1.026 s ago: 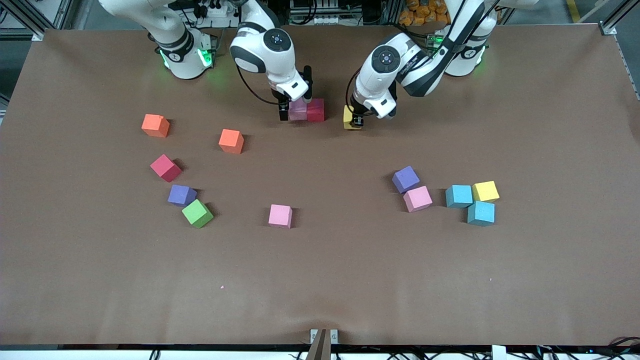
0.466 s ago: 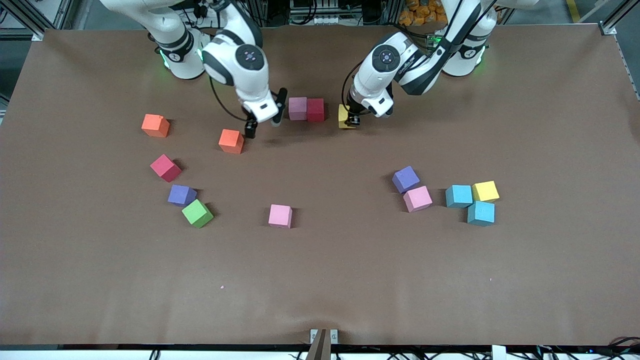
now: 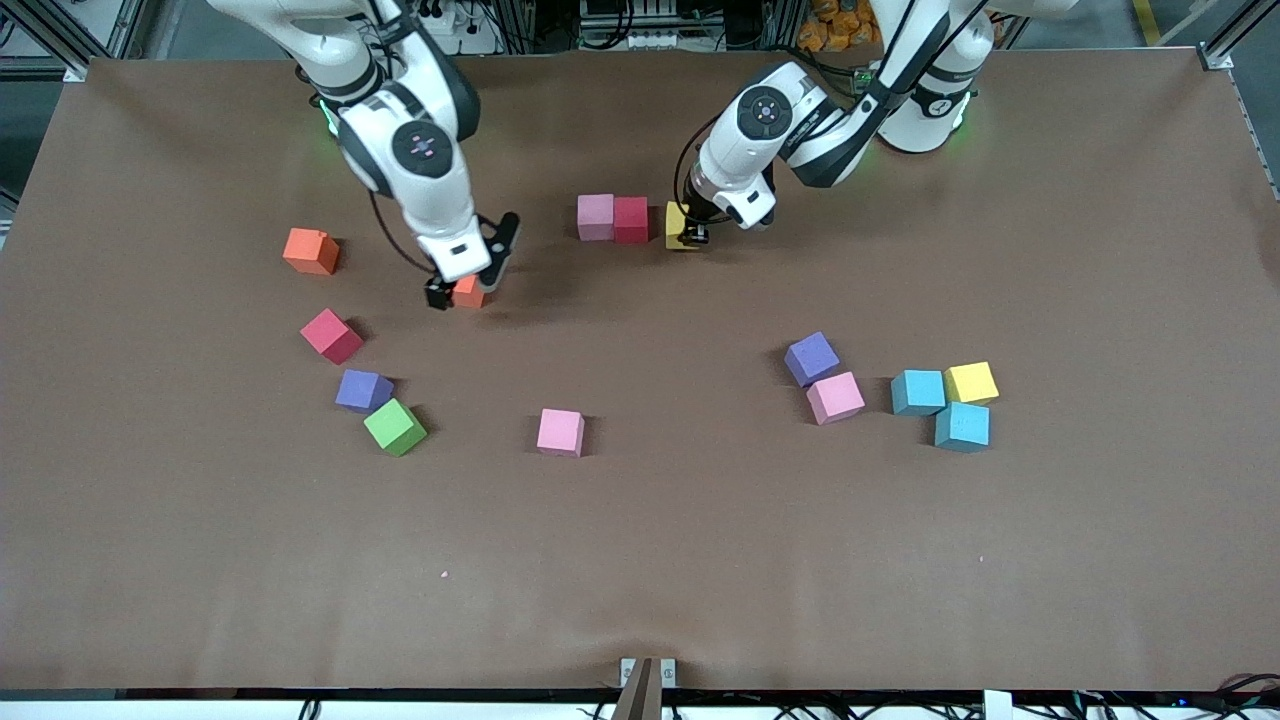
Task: Arrange 11 blocks into digit 3
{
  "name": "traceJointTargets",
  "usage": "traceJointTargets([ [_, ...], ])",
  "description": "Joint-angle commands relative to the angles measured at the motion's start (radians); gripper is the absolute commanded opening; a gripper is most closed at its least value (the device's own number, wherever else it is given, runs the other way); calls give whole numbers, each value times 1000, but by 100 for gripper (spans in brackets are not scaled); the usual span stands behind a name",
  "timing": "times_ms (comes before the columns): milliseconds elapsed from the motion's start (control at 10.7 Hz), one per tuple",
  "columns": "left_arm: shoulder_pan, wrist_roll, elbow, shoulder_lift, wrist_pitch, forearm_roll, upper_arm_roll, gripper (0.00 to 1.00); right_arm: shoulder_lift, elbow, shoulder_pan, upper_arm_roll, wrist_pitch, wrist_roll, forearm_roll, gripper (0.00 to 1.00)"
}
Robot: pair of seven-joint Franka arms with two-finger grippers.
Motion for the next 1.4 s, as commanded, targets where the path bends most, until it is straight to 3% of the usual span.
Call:
traceJointTargets([
  [0, -21, -10, -6, 23, 54, -31, -7, 23, -55, -24, -47, 9, 8, -125, 60, 100],
  [466, -32, -10, -6, 46, 70, -36, -7, 23, -44, -61, -41, 5, 72, -346, 94, 100],
  [1026, -50, -35, -6, 58, 110, -46, -7, 23, -4, -139, 8, 23, 138, -263, 117, 100],
  [1305, -58, -62, -4, 72, 127, -46, -5, 23, 64, -147, 7, 19, 216, -263, 117, 100],
])
